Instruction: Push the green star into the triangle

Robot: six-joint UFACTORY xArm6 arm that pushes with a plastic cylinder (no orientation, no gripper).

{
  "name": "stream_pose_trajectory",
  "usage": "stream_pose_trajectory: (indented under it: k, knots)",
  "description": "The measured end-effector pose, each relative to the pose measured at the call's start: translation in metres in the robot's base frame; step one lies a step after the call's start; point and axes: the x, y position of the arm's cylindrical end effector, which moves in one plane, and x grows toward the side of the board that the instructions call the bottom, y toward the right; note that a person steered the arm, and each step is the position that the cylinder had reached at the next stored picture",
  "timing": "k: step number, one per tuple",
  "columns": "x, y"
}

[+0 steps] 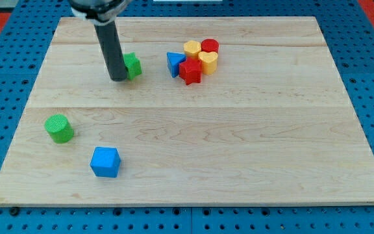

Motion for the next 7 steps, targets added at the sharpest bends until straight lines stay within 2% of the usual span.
stream_pose_trajectory:
  k: [1, 2, 3, 4, 7]
  knots:
    - [-0.039, 0.000]
    - [-0.041, -0.010]
    - [-0.050, -0.068]
    - [-0.068, -0.074]
    - [-0.064, 0.049]
